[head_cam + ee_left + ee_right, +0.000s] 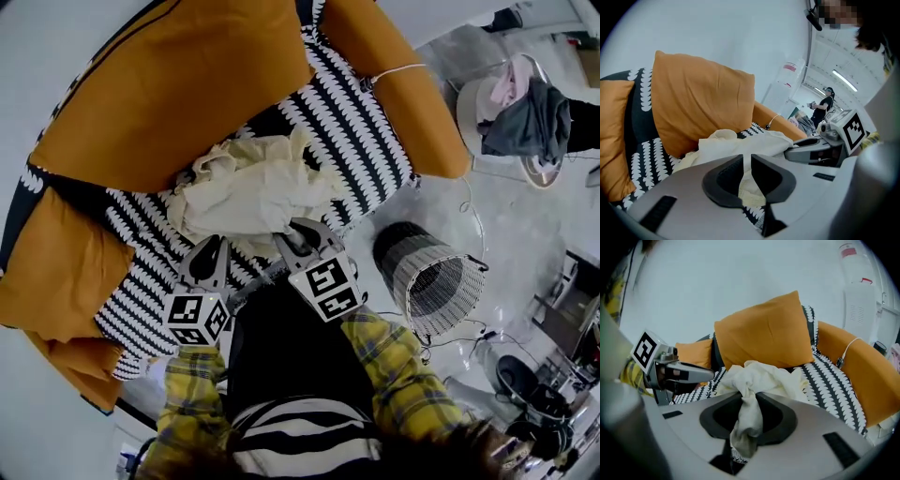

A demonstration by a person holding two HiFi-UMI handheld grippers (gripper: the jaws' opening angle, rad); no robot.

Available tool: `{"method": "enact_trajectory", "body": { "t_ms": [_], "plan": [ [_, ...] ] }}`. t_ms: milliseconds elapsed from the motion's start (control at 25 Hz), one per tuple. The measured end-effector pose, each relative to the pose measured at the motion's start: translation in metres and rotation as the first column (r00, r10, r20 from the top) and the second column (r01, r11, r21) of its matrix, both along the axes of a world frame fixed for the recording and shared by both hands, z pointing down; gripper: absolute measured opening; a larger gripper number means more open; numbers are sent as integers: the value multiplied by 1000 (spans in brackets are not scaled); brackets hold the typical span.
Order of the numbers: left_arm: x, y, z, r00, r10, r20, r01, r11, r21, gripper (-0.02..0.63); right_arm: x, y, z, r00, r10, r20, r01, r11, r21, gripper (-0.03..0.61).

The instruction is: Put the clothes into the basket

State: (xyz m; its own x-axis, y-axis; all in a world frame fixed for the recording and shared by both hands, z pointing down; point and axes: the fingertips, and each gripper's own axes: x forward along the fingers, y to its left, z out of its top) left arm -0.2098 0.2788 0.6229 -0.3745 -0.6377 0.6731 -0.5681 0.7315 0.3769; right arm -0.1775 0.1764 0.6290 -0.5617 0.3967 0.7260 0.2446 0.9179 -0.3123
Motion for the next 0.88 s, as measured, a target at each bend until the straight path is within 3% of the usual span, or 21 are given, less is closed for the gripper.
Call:
{"method": "enact_trajectory", "body": {
  "t_ms": [280,520,720,880],
  "plan": [
    [8,-30,-68,995,48,85,-49,999,13,43,17,-42,-94,986,106,129,-101,994,-51,101],
    [36,-79,-111,984,112,137,-119,992,45,41,57,-88,-155,957,206,204,-189,977,-101,101],
    [49,-132,-148,959,213,187,-233,968,94,41,87,-132,-199,904,335,266,-309,942,-133,101],
    [74,-182,-171,932,299,205,-329,936,127,41,123,-180,-233,835,439,332,-411,899,-154,101]
  ]
}}
